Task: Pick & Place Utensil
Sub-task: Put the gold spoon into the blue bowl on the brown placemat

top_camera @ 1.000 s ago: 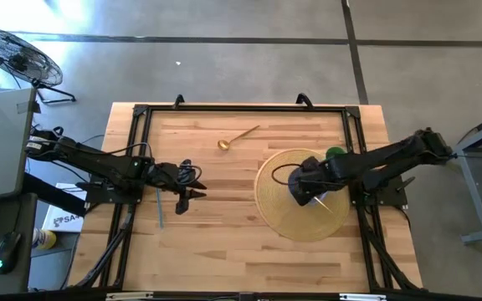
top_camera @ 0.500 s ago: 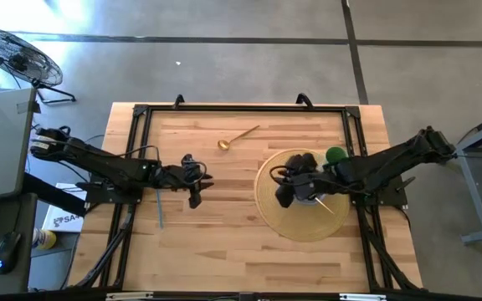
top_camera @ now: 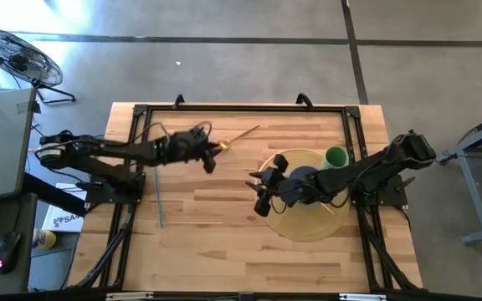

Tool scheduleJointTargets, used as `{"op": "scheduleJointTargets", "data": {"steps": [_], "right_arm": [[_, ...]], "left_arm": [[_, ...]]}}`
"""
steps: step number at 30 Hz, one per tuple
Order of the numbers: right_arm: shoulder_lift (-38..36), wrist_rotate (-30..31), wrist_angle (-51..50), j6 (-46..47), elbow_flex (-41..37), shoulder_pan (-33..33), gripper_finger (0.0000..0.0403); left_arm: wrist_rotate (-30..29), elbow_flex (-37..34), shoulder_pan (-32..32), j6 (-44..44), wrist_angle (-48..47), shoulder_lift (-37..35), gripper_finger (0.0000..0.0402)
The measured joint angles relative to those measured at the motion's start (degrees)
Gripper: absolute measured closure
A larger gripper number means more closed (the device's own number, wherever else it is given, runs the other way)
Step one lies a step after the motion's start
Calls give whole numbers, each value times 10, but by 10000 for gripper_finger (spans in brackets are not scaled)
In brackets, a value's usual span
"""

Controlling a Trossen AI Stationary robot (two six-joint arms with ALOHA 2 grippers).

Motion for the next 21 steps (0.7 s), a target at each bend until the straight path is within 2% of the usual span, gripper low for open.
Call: {"op": "scheduleJointTargets", "data": {"steps": [5,10,14,18,21], "right_arm": [[3,6,31,-40,0,-12,275],[2,6,30,-55,0,-22,275],[2,5,29,-59,0,-29,275],[2,-3,26,-54,0,-33,275],[2,-18,26,-54,0,-32,275]], "left_arm": [[58,53,78,24,-24,52,293],[100,119,123,33,-58,130,289],[121,171,137,38,-79,202,252],[117,219,135,58,-85,260,205],[120,245,135,65,-95,292,186]]}}
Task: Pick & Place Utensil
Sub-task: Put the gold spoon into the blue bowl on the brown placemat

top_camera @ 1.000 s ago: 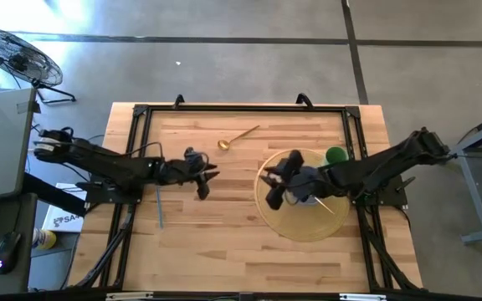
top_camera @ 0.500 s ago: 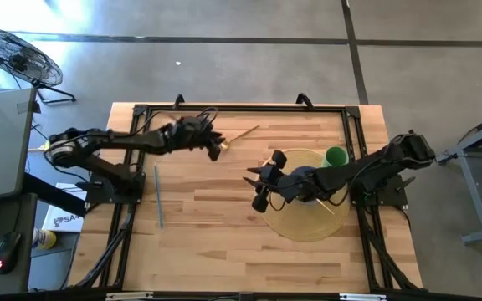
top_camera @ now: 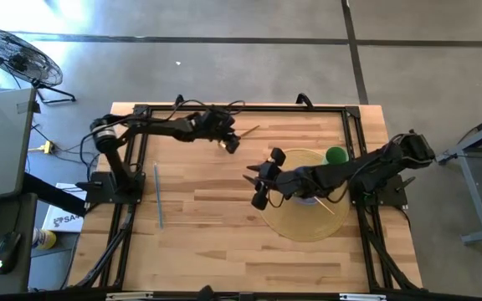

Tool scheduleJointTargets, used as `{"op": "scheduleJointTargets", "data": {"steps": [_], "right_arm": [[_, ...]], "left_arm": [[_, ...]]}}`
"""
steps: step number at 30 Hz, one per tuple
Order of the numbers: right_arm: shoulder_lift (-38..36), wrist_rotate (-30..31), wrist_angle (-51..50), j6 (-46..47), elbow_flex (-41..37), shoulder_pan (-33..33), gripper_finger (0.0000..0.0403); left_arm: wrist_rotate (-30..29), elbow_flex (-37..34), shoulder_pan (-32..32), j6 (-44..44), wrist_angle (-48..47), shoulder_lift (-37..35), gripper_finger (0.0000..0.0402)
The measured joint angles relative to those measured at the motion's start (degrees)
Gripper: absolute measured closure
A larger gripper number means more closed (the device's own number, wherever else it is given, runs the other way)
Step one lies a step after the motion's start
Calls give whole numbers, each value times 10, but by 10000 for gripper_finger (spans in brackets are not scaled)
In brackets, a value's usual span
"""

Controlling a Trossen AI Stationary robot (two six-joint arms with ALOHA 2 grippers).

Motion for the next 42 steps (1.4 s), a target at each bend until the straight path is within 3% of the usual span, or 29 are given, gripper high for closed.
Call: {"op": "scheduleJointTargets", "data": {"steps": [5,12,22,30,42], "right_arm": [[0,-8,0,1,0,0,275],[0,-7,0,1,0,0,274],[0,-5,0,1,0,0,274],[0,-5,0,1,0,0,274],[0,-19,0,1,0,0,274]], "left_arm": [[-44,26,1,-2,-53,42,187],[-66,37,0,-2,-46,80,190],[-90,36,-12,4,-54,87,195],[-156,35,-40,13,-80,87,257],[-119,37,-41,-20,-118,85,341]]}}
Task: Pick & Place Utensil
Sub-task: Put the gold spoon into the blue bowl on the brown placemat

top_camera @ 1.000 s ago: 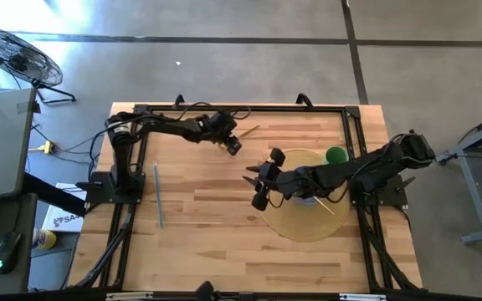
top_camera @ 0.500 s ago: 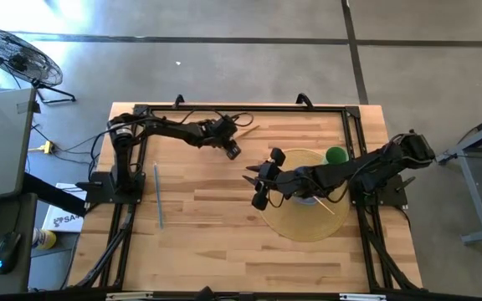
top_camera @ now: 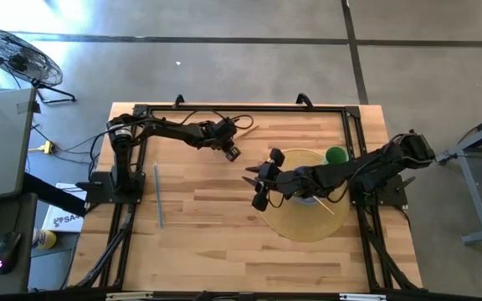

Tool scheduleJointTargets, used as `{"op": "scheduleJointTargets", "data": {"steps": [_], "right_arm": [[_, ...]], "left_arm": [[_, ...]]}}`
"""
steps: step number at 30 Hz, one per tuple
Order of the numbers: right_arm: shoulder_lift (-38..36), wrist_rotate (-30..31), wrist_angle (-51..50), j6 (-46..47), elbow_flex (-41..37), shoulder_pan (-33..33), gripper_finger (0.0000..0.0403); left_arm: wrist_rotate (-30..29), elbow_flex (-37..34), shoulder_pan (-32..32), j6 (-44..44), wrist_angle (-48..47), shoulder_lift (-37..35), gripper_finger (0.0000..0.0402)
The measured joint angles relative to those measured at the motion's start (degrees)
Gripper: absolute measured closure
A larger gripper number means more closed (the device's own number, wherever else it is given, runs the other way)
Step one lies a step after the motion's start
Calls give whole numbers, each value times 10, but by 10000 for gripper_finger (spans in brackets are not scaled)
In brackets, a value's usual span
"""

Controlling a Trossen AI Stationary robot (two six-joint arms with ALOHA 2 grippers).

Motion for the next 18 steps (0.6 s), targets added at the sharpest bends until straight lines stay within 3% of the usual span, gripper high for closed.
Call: {"op": "scheduleJointTargets", "data": {"steps": [7,18], "right_arm": [[0,-14,0,16,0,0,274],[-3,-10,-5,16,0,21,274]], "left_arm": [[8,0,0,-2,-3,0,392],[-17,-1,-14,-17,-38,-6,397]]}}
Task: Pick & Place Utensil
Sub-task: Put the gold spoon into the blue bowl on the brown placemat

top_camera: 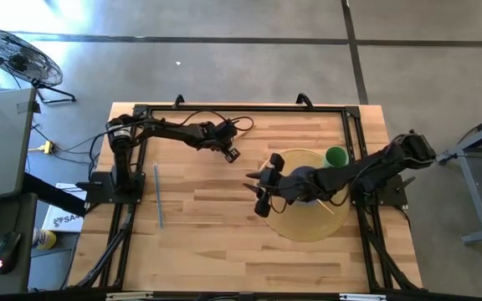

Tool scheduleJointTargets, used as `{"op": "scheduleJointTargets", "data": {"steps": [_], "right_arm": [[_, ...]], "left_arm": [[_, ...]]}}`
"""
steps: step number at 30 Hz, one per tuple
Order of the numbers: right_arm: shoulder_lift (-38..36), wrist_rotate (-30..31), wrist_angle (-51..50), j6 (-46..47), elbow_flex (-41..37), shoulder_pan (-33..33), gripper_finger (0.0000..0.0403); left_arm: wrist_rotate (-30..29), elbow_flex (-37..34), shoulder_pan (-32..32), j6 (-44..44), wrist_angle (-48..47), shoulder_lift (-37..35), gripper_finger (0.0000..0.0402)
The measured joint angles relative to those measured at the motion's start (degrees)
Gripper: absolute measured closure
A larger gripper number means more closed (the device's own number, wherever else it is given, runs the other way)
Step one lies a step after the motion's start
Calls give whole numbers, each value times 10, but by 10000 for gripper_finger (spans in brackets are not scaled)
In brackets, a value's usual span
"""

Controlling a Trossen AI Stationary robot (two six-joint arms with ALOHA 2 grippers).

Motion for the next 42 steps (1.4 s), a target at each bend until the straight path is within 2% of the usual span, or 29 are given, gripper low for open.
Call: {"op": "scheduleJointTargets", "data": {"steps": [6,11,16,21,24,27,32,38,40,42], "right_arm": [[0,16,-20,31,0,7,274],[0,25,-63,75,0,5,274],[0,27,-86,89,-1,5,275],[0,28,-90,97,-1,5,275],[0,55,-90,126,-1,4,275],[0,80,-90,146,-1,-2,275],[9,89,-85,186,0,-15,275],[77,133,2,268,0,-43,275],[109,121,59,266,0,-52,275],[134,84,115,248,0,-60,275]], "left_arm": [[-80,-3,-40,-13,-35,-14,399],[-116,-7,-68,-28,-62,-35,400],[-137,-58,-86,-56,-45,-70,400],[-139,-153,-100,-91,57,-122,401],[-149,-219,-114,-103,138,-158,401],[-183,-273,-133,-115,213,-193,401],[-257,-333,-179,-117,278,-237,401],[-357,-345,-252,-117,284,-253,401],[-390,-345,-276,-117,284,-253,401],[-414,-345,-295,-117,283,-253,401]]}}
